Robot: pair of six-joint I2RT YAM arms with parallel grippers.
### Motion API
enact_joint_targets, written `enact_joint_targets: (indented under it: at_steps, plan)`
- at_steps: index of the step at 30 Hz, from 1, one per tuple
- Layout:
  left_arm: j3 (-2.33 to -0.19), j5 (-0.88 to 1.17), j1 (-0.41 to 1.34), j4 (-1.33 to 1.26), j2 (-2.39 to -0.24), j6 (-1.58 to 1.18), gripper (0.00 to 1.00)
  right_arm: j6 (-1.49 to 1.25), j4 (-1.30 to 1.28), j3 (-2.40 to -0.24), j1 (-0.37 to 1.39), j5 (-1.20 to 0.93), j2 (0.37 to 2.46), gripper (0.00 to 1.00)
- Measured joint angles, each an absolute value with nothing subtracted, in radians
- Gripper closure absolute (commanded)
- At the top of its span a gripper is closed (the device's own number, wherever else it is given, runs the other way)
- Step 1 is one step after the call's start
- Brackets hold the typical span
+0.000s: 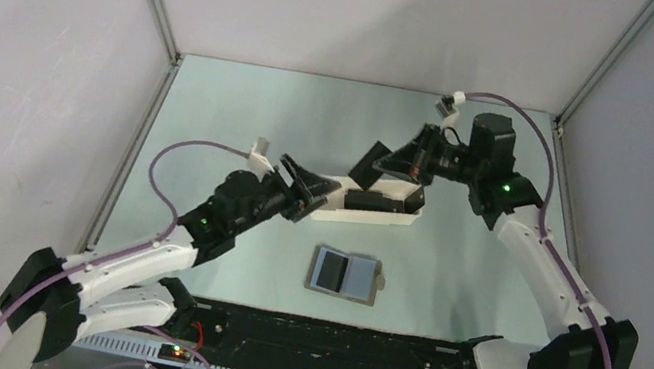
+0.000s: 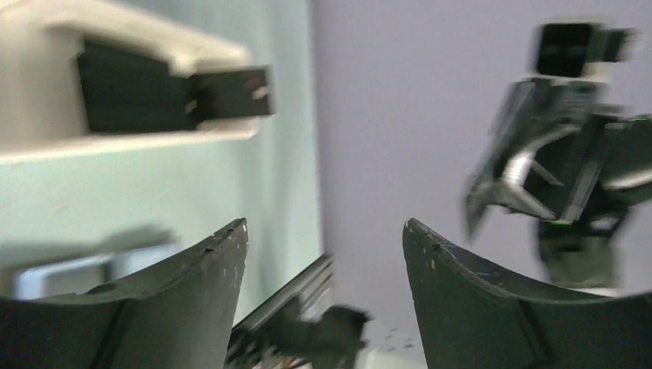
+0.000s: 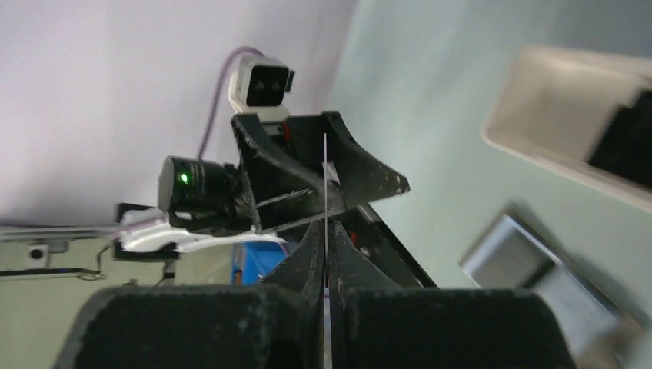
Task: Put the credit cards into the card holder
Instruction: Pick up the credit card from the storage box, then turn over the card holder at the center of the board.
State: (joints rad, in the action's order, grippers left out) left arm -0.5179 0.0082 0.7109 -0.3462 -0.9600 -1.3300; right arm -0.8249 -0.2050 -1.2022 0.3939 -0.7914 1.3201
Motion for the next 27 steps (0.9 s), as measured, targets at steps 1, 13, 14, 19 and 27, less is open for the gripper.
enact_joint_targets:
  at_steps: [1, 13, 14, 19, 27]
  plan:
    - [-0.518, 0.033, 0.713, -0.317, -0.989, -1.317, 0.27, -0.778, -0.264, -1.192, 0.377, -0.790, 1.298, 1.00]
    - [-0.698, 0.195, 0.797, 0.100, -1.333, -1.029, 0.30, -0.478, -0.687, -0.894, 0.294, -0.763, 1.163, 1.00]
    - [-0.702, 0.194, 0.801, 0.121, -1.333, -1.015, 0.30, -0.472, -0.697, -0.881, 0.297, -0.759, 1.162, 1.00]
    - [-0.702, 0.194, 0.809, 0.189, -1.359, -0.982, 0.29, -0.451, -0.718, -0.834, 0.334, -0.718, 1.153, 1.00]
    - [-0.703, 0.195, 0.810, 0.225, -1.436, -0.958, 0.30, -0.442, -0.688, -0.791, 0.429, -0.628, 1.184, 1.00]
